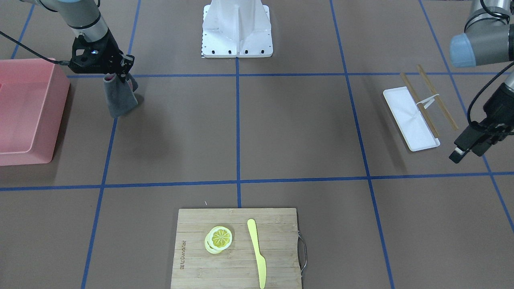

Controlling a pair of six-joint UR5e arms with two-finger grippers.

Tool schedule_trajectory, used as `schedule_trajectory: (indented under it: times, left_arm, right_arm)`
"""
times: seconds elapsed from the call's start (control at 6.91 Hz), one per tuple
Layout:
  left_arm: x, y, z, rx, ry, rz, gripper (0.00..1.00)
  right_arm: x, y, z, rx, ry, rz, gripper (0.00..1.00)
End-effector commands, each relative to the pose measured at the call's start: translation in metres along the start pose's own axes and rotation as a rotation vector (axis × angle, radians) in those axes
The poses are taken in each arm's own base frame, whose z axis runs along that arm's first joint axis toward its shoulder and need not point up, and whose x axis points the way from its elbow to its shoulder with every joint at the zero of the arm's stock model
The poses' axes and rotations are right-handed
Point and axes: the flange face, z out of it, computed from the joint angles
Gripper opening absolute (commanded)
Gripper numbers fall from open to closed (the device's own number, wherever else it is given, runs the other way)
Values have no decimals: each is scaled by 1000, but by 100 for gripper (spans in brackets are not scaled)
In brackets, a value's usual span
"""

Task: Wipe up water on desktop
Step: 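Wipe the table surface with the cloth held in the right gripper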

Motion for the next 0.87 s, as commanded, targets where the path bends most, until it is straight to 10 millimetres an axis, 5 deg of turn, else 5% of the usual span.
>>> schedule_trajectory:
  times: [0.0, 0.29, 0.58, 0.72]
  left_arm:
    - [-20, -3, -7, 13, -19, 29, 97]
    - [-19, -3, -11, 11, -11, 27, 97]
    - [-22, 2, -17, 11, -6, 27, 97]
    - [-37, 18, -24, -9, -7, 20, 97]
  right_arm:
    - [-49, -30, 25, -80, 68, -64, 0]
    - [-134, -24, 11, -130, 3, -75, 0]
    - [-243, -9, 12, -152, -66, 12, 0]
    - [-275, -2, 25, -158, -133, 61, 0]
